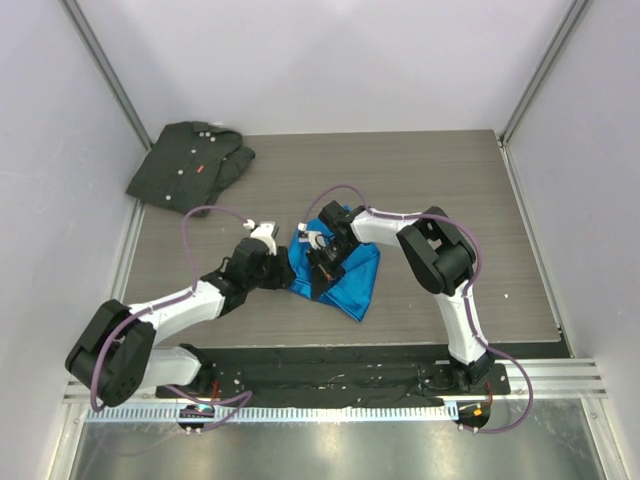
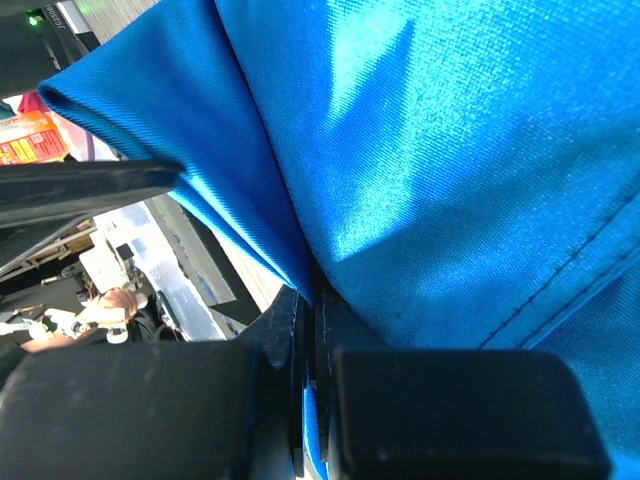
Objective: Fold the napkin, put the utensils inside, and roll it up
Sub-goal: Roll the napkin with the utensil
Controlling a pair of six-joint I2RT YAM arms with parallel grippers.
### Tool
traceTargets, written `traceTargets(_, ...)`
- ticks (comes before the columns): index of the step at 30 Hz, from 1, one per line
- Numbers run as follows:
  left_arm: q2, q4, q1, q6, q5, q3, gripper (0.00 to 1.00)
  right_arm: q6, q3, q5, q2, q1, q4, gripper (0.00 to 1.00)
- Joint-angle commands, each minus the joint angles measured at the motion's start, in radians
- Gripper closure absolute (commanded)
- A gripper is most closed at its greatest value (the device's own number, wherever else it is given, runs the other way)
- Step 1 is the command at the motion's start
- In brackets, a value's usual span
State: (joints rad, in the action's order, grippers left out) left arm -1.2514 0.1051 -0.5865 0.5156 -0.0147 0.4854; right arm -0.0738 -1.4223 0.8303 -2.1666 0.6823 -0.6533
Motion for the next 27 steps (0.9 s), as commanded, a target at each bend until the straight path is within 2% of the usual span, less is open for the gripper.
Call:
traceTargets(1,-0.01,0.048,0.005,-0.006,0.009,-0.005,0.47,0.02,-0.007,-0.046,-0.044,0.0,-0.037,0.99)
traceTargets(3,0.004,0.054,0.005,-0.008,0.01,-0.019,0.4,0.017,-0.009,-0.042,-0.048,-0.003,-0.039,0.99)
traceTargets(9,0.044,0.068,0.005,-0.003,0.041,-0.037,0.29,0.014,-0.015,-0.04,-0.068,-0.009,-0.046,0.99)
traceTargets(20,0.069,0.077,0.007,0.001,0.038,-0.062,0.29,0.014,-0.02,-0.031,-0.087,-0.021,-0.055,0.99)
traceTargets(27,0.001,0.076,0.007,0.003,0.035,-0.031,0.39,0.02,-0.007,-0.025,-0.081,-0.021,-0.057,0.99)
